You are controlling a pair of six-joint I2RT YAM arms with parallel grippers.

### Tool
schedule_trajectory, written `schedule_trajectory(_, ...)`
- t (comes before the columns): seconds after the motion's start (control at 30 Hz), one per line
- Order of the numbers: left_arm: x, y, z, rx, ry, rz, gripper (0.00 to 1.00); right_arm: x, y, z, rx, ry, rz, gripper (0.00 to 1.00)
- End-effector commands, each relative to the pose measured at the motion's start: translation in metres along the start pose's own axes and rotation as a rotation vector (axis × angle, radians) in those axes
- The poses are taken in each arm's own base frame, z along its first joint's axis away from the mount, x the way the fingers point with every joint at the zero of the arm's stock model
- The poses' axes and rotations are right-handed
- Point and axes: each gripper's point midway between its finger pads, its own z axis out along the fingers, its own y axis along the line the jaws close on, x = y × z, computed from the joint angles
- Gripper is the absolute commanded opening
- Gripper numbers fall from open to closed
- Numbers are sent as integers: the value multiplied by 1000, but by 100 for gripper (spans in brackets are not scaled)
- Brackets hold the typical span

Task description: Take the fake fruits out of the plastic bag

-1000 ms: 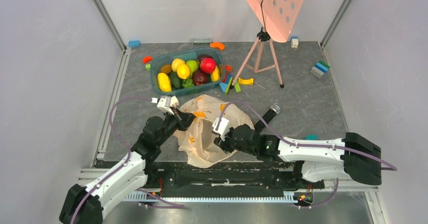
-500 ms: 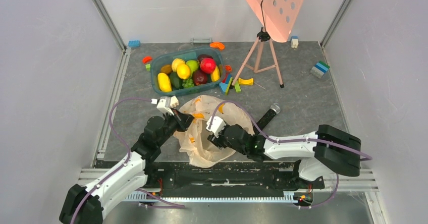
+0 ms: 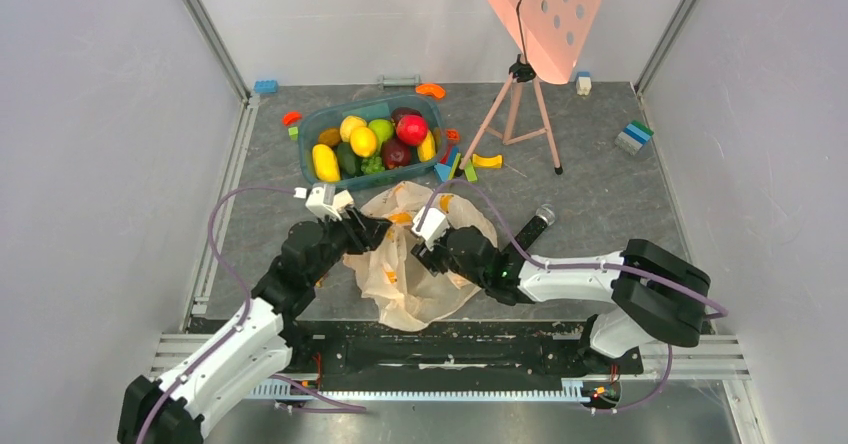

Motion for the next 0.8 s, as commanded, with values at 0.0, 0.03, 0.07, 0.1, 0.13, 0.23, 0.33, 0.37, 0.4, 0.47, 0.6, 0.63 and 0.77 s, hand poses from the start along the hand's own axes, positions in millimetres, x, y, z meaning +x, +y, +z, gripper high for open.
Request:
schedule_trajectory(0.0, -44, -17, -14, -13, -89, 37, 69, -29, 0, 2, -37, -91, 45, 54)
schedule_trajectory(0.03, -48, -19, -16, -26, -86, 43, 70, -29, -3, 3, -34, -94, 53, 54)
schedule_trajectory(0.07, -52, -20, -18, -38, -85, 52, 70, -30, -4, 3, -39, -98, 60, 54)
schedule_trajectory(0.1, -58, -23, -20, -42, -88, 57, 70, -30, -6, 3, -43, -101, 68, 54)
schedule_trajectory(0.13, -63, -26, -21, -42, -93, 60, 70, -31, -7, 2, -49, -105, 75, 54)
schedule_trajectory(0.23, -82, -41, -24, -19, -122, 67, 71, -35, -11, 1, -58, -124, 86, 54)
schedule_trajectory(0.33, -95, -49, -20, -10, -143, 86, 73, -37, -13, 1, -69, -131, 88, 54)
schedule_trajectory(0.37, -98, -49, -17, -16, -149, 92, 74, -36, -14, 1, -72, -130, 87, 54)
schedule_trajectory(0.4, -98, -48, -11, -28, -144, 95, 75, -36, -14, 2, -74, -129, 84, 54)
schedule_trajectory(0.47, -98, -45, 7, -41, -123, 95, 74, -33, -15, 4, -76, -121, 79, 54)
schedule_trajectory(0.6, -92, -41, 57, -51, -40, 86, 69, -29, -18, 10, -82, -107, 76, 54)
schedule_trajectory(0.63, -88, -36, 70, -70, -16, 80, 68, -30, -18, 12, -84, -108, 75, 54)
schedule_trajectory(0.77, -80, -20, 114, -100, 66, 60, 66, -30, -16, 23, -106, -86, 37, 54)
